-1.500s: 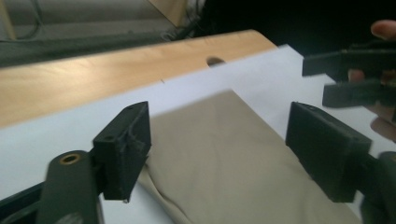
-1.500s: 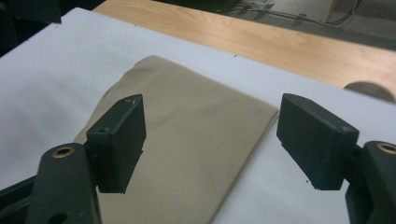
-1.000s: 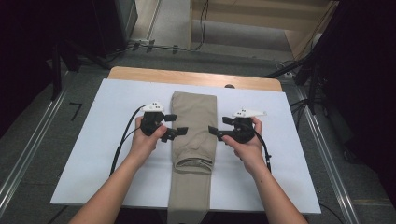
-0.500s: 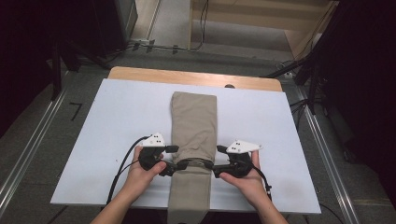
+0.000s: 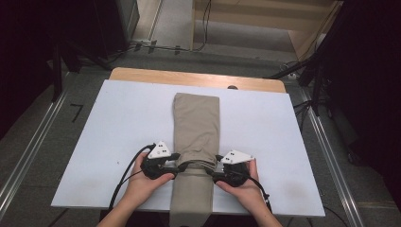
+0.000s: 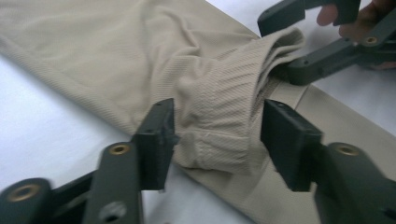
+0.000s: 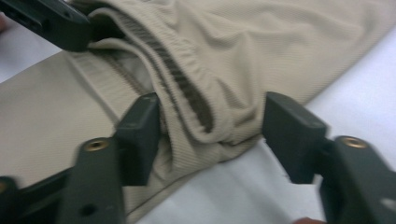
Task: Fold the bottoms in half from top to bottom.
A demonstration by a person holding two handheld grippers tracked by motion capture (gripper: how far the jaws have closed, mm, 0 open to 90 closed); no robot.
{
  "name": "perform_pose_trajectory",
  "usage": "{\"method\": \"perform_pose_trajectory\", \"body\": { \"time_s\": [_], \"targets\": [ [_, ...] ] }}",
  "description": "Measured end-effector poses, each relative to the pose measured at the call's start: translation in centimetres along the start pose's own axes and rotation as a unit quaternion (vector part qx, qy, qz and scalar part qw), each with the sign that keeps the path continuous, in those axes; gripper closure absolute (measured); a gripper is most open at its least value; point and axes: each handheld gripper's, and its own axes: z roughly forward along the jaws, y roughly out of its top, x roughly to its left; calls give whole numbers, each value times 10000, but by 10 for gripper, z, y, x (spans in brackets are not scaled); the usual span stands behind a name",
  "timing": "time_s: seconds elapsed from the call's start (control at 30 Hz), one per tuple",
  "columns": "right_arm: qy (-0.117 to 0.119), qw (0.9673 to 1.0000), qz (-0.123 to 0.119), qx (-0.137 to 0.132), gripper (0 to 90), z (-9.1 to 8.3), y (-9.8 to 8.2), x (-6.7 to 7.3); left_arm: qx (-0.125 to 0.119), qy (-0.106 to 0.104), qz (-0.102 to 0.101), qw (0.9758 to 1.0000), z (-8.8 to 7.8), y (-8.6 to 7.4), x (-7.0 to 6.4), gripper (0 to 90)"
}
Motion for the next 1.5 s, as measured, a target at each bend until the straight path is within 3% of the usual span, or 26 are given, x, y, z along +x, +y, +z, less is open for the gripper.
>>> {"method": "perform_pose_trajectory", "body": {
  "time_s": [0.07, 0.13, 0.27, 0.33, 0.5, 0.7, 0.9, 1.23, 1.5],
  "targets": [
    [-23, 10000, 4, -85, 473, -1, -1, -2, -27, 86, -51, 9999, -3, 1, 4, 554],
    [-29, 9999, -54, -121, 511, -2, -1, -3, -75, 3, -123, 9999, -4, 0, 6, 609],
    [6, 9998, -149, -88, 602, -1, -1, -1, 61, -87, 20, 9999, -1, -1, 4, 687],
    [-2, 9998, -194, -56, 634, 0, -1, -1, 105, -83, 48, 9999, 1, -2, 3, 689],
    [83, 10000, -24, -13, 709, 0, -1, -4, 202, -53, 165, 9996, 2, -2, 0, 687],
    [164, 9999, -34, 30, 777, 0, -2, -3, 252, -55, 105, 9996, 3, -1, 1, 740],
    [212, 9998, -22, -17, 796, 0, -2, -3, 135, 11, 210, 9997, 2, -1, -1, 856],
    [313, 9992, -135, -189, 801, -9, -3, 3, 5, -157, 263, 9995, -11, 0, -7, 859],
    [422, 9986, -225, -220, 800, -25, -10, 17, 6, -290, 276, 9992, -23, -7, -26, 857]
  ]
}}
